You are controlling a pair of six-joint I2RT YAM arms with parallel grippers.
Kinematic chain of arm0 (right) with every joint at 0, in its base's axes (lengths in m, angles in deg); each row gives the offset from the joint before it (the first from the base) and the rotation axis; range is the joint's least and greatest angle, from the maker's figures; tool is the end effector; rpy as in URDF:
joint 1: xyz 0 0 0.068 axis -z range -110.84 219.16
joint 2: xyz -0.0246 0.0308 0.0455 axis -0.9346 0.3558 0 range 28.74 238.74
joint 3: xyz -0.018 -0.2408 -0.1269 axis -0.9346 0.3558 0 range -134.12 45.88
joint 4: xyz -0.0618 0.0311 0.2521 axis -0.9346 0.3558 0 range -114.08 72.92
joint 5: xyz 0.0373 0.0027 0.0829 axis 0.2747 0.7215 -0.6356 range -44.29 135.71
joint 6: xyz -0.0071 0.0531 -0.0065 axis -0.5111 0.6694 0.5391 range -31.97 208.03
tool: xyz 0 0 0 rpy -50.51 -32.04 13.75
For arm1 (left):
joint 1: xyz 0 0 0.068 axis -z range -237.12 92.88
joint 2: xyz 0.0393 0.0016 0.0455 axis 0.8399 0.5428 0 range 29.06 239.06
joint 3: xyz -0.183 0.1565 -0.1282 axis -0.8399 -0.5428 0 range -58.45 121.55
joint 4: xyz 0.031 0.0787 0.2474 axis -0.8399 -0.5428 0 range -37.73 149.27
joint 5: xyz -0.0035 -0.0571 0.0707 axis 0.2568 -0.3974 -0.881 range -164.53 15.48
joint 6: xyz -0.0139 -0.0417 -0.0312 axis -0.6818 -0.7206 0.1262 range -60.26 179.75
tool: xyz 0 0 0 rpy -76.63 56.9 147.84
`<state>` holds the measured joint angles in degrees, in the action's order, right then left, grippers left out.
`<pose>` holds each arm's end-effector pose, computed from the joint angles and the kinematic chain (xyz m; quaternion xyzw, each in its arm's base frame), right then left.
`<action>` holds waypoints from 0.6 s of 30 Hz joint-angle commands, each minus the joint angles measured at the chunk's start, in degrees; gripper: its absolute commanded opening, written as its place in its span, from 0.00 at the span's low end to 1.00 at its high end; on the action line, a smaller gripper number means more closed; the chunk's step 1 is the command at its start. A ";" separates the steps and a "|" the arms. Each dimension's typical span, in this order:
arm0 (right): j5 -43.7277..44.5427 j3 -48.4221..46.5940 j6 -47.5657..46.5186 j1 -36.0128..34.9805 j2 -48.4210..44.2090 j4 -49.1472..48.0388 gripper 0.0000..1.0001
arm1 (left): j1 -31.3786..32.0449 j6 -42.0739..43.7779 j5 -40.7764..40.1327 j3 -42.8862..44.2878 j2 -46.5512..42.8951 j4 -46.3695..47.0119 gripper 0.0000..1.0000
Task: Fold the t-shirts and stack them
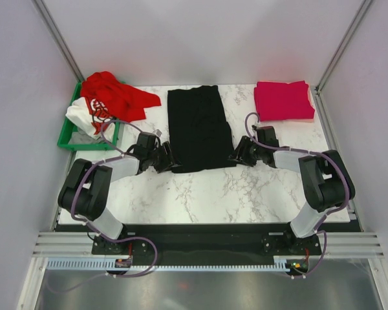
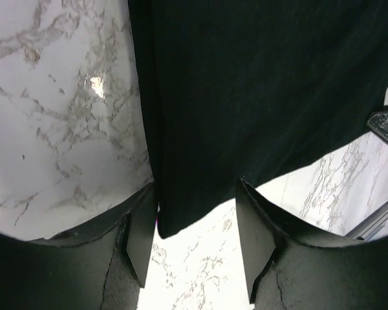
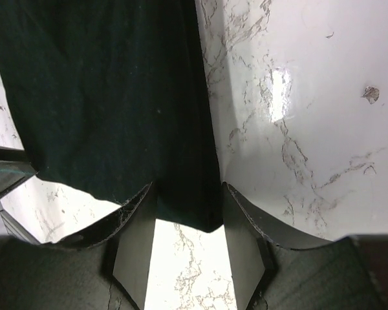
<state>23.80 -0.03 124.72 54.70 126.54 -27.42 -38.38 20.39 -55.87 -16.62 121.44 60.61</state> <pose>0.3116 0.0941 0.1390 0.1110 0.9140 0.3103 0.2367 0.2836 -0.1084 0.1446 -0.1099 0.9201 -0.2998 0.2268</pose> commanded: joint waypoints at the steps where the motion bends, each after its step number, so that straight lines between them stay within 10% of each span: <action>1: 1.43 3.37 -0.74 -0.13 0.99 3.86 0.53 | 0.15 -0.64 -3.45 -0.25 2.81 1.03 0.59; 10: 2.14 4.16 -2.67 0.40 0.37 5.62 0.50 | 0.24 -0.46 -3.54 -0.69 2.46 1.82 0.45; 18: 0.64 5.48 -2.32 0.48 1.43 4.30 0.14 | 2.26 -2.65 -2.31 -2.89 1.23 4.63 0.27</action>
<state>23.03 2.98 124.15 55.40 126.02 -28.88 -37.33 19.39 -57.47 -17.72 122.83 64.04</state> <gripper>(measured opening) 0.182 0.303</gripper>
